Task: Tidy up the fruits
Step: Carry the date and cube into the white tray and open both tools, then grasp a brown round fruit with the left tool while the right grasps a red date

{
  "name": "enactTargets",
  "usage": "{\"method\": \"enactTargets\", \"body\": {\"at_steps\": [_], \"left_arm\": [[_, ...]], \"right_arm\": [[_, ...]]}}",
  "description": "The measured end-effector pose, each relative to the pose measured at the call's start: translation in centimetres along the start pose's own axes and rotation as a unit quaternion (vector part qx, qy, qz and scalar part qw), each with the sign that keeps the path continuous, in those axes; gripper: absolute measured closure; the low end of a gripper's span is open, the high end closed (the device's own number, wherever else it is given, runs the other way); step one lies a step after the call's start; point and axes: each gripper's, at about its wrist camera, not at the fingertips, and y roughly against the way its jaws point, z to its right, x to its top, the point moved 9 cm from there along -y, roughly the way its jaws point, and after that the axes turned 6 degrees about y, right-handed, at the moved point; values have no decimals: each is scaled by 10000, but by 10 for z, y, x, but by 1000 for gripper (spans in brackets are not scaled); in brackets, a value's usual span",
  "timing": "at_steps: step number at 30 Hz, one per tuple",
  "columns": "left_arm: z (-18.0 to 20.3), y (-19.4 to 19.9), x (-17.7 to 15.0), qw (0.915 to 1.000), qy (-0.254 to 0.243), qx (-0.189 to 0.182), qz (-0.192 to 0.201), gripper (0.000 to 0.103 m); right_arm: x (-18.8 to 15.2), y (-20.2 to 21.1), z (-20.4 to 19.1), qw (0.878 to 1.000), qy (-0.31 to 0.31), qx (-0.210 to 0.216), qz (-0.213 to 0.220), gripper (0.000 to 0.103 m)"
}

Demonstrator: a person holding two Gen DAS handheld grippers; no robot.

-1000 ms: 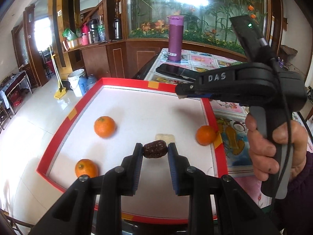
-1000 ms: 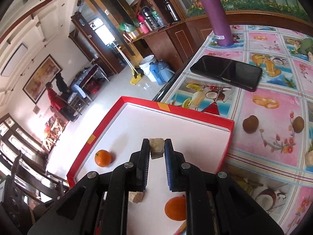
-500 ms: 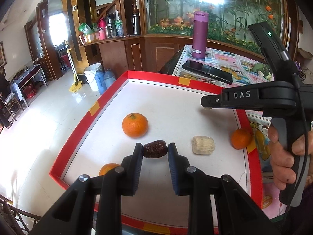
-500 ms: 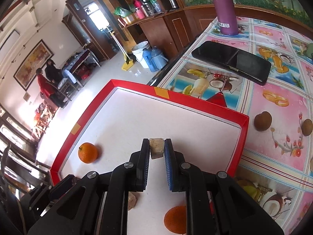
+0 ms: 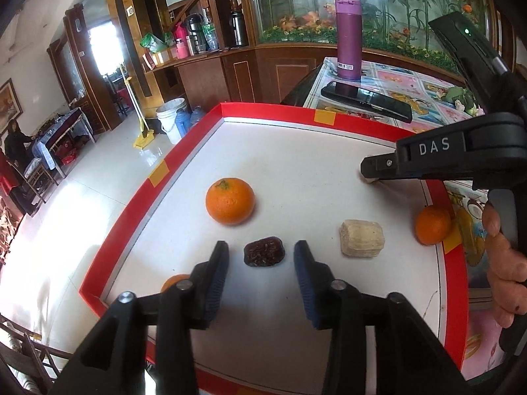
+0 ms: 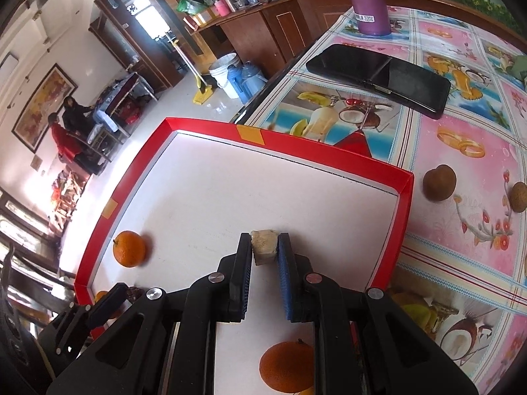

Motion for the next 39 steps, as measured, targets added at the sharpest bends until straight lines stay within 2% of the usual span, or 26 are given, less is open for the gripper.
{"method": "enactTargets", "body": {"at_steps": [3, 5, 7, 8, 19, 39], "left_arm": [[0, 9, 4, 9996, -102, 206, 185, 31], [0, 16, 8, 9990, -156, 292, 300, 28], [2, 21, 11, 9984, -206, 369, 365, 19], [3, 24, 13, 9982, -232, 381, 407, 18], [32, 46, 31, 9958, -538, 366, 644, 14], [142, 65, 48, 9863, -1430, -101, 817, 11]], "right_arm": [[1, 10, 2, 9999, -93, 86, 103, 76], [3, 17, 3, 9996, -129, 157, 200, 76], [6, 26, 6, 9991, -177, 259, 282, 76], [8, 31, 8, 9988, -195, 285, 334, 76], [13, 81, 50, 9965, -344, 111, 750, 76], [-19, 171, 173, 9864, -1109, -425, 1140, 76]]}}
